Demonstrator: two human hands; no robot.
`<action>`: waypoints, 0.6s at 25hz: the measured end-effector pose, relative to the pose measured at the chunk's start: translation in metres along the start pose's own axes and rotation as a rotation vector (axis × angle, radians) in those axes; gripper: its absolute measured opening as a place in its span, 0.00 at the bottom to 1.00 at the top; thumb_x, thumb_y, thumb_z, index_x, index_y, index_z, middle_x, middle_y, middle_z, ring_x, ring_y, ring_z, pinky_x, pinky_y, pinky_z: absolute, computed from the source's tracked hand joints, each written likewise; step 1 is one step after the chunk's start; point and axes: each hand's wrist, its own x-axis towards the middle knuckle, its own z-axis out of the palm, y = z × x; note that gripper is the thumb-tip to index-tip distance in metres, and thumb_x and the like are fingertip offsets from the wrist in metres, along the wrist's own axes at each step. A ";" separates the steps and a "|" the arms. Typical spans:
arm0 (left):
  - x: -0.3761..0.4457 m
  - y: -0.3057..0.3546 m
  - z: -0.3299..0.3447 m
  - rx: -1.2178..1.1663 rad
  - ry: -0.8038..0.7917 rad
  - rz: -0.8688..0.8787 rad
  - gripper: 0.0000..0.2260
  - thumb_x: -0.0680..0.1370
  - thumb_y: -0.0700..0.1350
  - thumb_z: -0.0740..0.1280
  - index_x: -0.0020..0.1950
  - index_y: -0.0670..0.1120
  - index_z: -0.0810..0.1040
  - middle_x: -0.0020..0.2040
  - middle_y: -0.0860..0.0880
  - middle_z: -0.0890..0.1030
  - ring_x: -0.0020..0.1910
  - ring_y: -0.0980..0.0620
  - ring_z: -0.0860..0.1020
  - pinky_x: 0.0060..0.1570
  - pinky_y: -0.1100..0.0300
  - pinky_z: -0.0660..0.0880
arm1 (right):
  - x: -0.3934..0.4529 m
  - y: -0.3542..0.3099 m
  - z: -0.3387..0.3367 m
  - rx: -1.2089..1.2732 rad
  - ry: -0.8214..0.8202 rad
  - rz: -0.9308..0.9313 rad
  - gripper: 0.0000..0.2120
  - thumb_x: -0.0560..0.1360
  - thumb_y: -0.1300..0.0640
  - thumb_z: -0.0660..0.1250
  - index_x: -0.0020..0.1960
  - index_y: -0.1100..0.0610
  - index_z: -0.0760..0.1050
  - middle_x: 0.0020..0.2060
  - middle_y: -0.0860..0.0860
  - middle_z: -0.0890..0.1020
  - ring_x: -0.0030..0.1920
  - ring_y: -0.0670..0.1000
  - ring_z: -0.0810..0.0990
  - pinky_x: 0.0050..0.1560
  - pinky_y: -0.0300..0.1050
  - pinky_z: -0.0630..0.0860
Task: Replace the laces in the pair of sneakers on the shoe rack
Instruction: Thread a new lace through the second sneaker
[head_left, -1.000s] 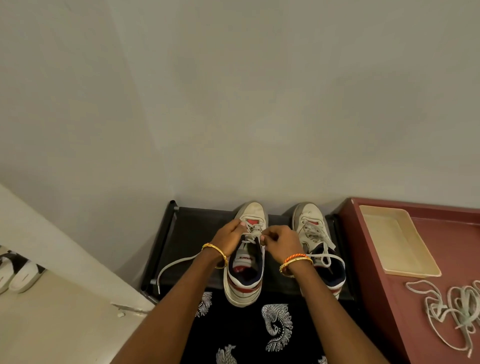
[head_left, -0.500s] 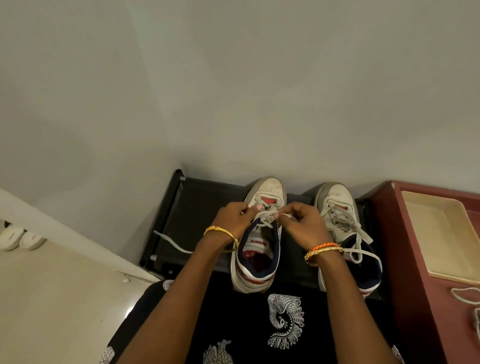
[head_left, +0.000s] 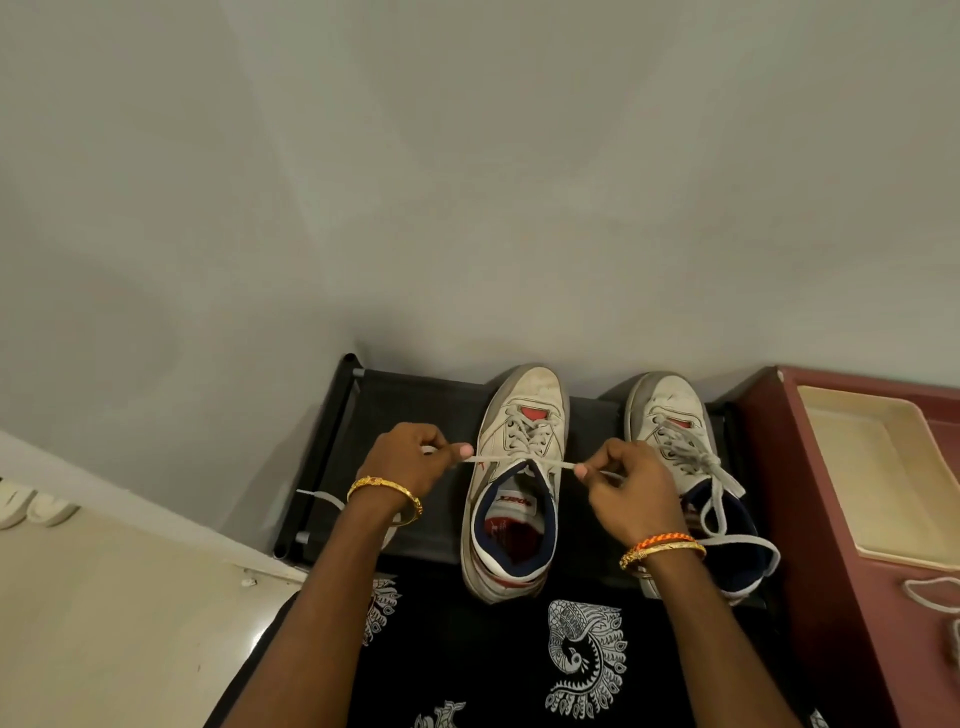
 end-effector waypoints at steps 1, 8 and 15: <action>-0.001 0.000 0.000 -0.028 -0.067 0.002 0.12 0.74 0.54 0.69 0.37 0.46 0.77 0.33 0.51 0.77 0.35 0.55 0.74 0.38 0.61 0.70 | 0.002 0.001 0.001 0.016 -0.039 0.033 0.08 0.73 0.60 0.69 0.35 0.57 0.74 0.37 0.51 0.76 0.37 0.43 0.72 0.38 0.38 0.66; -0.009 0.035 0.033 -0.047 -0.224 0.159 0.17 0.82 0.51 0.54 0.55 0.41 0.76 0.49 0.45 0.80 0.47 0.50 0.78 0.39 0.70 0.70 | 0.001 -0.008 0.008 0.211 -0.202 -0.022 0.05 0.75 0.57 0.67 0.40 0.55 0.78 0.32 0.49 0.79 0.32 0.43 0.75 0.35 0.34 0.70; -0.006 0.036 0.041 0.089 -0.154 0.077 0.11 0.81 0.51 0.58 0.44 0.45 0.68 0.44 0.46 0.73 0.39 0.52 0.71 0.38 0.62 0.67 | 0.004 -0.006 0.019 0.158 -0.139 -0.068 0.04 0.74 0.59 0.68 0.41 0.58 0.77 0.34 0.47 0.80 0.37 0.41 0.76 0.38 0.32 0.69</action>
